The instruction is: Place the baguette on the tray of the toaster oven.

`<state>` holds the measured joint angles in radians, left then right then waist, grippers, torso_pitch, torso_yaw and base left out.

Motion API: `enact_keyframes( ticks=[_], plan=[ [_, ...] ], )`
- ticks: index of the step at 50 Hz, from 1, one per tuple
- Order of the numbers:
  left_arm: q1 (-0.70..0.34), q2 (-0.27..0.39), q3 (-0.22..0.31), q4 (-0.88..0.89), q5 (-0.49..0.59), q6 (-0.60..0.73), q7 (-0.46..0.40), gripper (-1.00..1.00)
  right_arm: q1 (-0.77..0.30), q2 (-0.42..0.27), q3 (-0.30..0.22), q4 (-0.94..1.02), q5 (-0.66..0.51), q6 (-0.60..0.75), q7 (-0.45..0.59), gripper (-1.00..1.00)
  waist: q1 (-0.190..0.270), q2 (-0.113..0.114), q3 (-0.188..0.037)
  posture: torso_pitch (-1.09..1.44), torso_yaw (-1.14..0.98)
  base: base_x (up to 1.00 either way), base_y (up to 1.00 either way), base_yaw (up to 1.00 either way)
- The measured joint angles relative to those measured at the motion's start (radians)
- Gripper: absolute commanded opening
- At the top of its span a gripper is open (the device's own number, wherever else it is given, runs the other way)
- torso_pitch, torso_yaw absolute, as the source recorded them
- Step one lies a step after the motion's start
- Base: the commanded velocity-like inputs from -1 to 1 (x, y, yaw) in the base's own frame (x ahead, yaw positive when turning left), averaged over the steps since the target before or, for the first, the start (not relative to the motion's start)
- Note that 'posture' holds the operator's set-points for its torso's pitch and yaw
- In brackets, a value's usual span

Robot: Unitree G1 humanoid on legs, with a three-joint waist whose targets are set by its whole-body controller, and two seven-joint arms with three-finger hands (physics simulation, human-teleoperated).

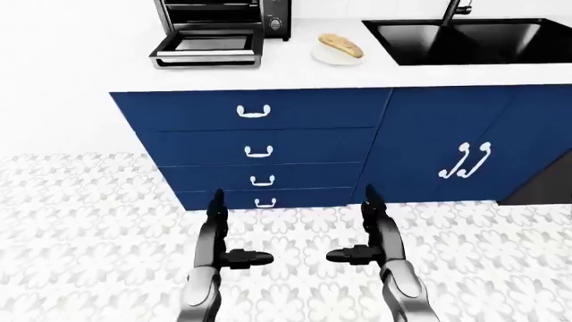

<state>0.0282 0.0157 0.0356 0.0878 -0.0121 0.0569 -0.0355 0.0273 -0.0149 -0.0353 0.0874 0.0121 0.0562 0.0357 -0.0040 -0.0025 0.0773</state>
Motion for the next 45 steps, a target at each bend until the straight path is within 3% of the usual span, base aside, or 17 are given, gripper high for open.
enact_keyframes(
  ticks=[1,3,5,8,16,23,26,29,32,34,37,42,45],
  plan=[
    [-0.004,0.003,0.001,-0.038,-0.004,0.025,-0.002,1.00,-0.001,-0.002,-0.003,-0.039,0.008,0.024,0.002,1.00,0.000,-0.004,-0.006,0.00,0.00,0.00,0.00,0.00],
    [-0.044,0.011,0.011,-0.143,-0.014,0.074,-0.004,1.00,-0.030,-0.013,-0.019,-0.148,0.026,0.068,0.006,1.00,0.005,-0.004,-0.049,0.00,0.00,0.00,0.00,0.00],
    [-0.075,0.018,0.017,-0.186,-0.014,0.089,-0.003,1.00,-0.050,-0.022,-0.021,-0.186,0.021,0.073,0.012,1.00,0.006,-0.013,-0.037,0.00,0.00,0.00,0.00,0.00],
    [-0.097,0.025,0.021,-0.229,-0.013,0.133,-0.012,1.00,-0.063,-0.025,-0.030,-0.240,0.026,0.118,0.021,1.00,0.007,-0.009,-0.059,0.00,0.00,0.00,0.00,0.00],
    [-0.193,0.040,0.025,-0.313,0.003,0.276,-0.015,1.00,-0.221,-0.065,-0.061,-0.412,0.036,0.336,0.022,1.00,0.009,-0.004,-0.063,0.00,0.00,0.00,0.00,0.00],
    [-0.464,0.108,0.070,-0.452,0.009,0.499,-0.002,1.00,-0.431,-0.134,-0.094,-0.567,0.035,0.522,0.020,1.00,0.010,-0.009,-0.073,0.00,0.00,0.00,0.00,0.00],
    [-0.543,0.129,0.104,-0.462,-0.036,0.554,0.012,1.00,-0.496,-0.159,-0.096,-0.578,0.037,0.567,0.028,1.00,0.008,-0.004,-0.052,0.00,0.00,0.38,0.00,0.00],
    [-0.594,0.172,0.131,-0.492,-0.068,0.593,0.039,1.00,-0.555,-0.171,-0.102,-0.604,0.045,0.599,0.027,1.00,0.010,-0.017,-0.029,0.00,0.00,0.47,0.00,0.00],
    [-0.636,0.189,0.138,-0.498,-0.090,0.612,0.065,1.00,-0.612,-0.183,-0.103,-0.601,0.057,0.614,0.018,1.00,0.014,-0.042,-0.026,0.00,0.00,0.51,0.00,0.00],
    [-0.658,0.195,0.125,-0.499,-0.104,0.625,0.075,1.00,-0.643,-0.197,-0.106,-0.589,0.063,0.628,0.015,1.00,0.005,-0.028,-0.021,0.00,0.00,0.55,0.00,0.00],
    [-0.685,0.216,0.113,-0.492,-0.123,0.649,0.079,1.00,-0.675,-0.205,-0.113,-0.575,0.070,0.646,0.006,1.00,0.003,-0.036,-0.025,0.00,0.00,0.61,0.00,0.00],
    [-0.729,0.270,0.157,-0.538,-0.144,0.690,0.096,1.00,-0.711,-0.226,-0.115,-0.636,0.088,0.684,0.011,1.00,-0.008,0.011,-0.023,0.00,0.00,0.63,0.00,0.00],
    [-0.748,0.289,0.166,-0.549,-0.148,0.699,0.106,1.00,-0.726,-0.238,-0.123,-0.634,0.094,0.695,0.012,1.00,-0.022,0.056,-0.034,0.00,0.00,0.63,0.00,0.00]
  ],
)
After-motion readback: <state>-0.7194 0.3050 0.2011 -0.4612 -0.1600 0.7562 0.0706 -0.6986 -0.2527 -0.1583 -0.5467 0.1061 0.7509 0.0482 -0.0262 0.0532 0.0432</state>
